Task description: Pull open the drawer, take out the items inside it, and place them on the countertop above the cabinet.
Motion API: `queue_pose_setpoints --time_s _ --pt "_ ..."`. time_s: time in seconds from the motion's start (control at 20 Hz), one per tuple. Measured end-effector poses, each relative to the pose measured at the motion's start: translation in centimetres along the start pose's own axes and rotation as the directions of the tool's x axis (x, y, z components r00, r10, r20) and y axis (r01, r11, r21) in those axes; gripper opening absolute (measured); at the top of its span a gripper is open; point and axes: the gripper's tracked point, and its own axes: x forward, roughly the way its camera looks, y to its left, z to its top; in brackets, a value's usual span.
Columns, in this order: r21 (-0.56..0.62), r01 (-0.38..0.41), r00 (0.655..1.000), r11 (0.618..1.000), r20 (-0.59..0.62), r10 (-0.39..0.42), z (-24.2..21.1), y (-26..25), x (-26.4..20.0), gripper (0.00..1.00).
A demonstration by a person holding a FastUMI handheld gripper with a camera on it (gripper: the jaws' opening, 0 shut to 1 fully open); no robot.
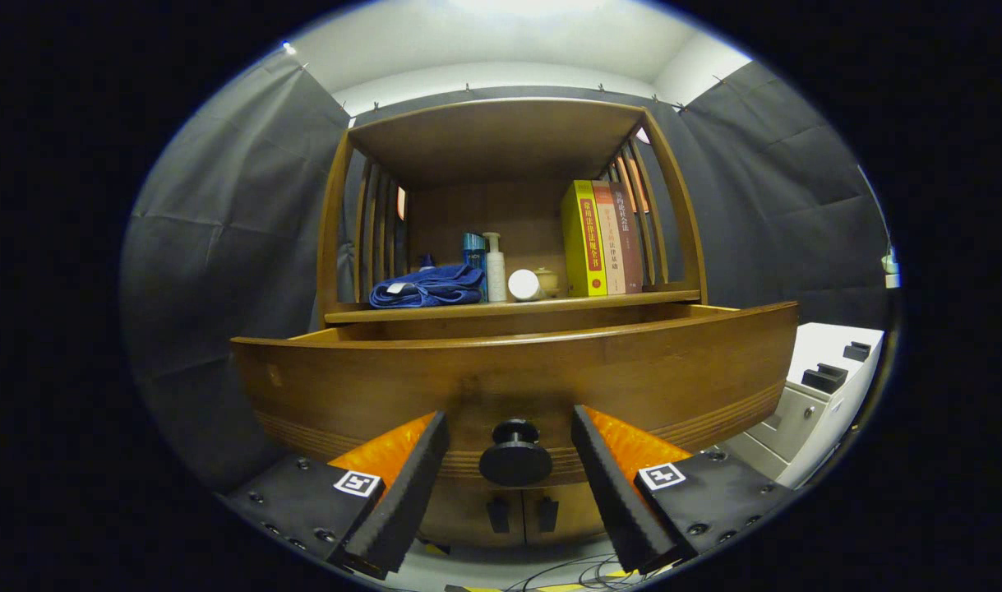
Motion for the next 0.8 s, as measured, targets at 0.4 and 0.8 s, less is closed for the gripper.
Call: queue_pose_setpoints --time_s 0.4,0.8 --pt "0.000 0.031 0.999 1.000 -0.033 -0.031 0.0 -0.7 0.7 0.95" --pt "0.029 0.028 0.998 0.999 -0.058 -0.027 1.4 -0.9 4.0 0.95"
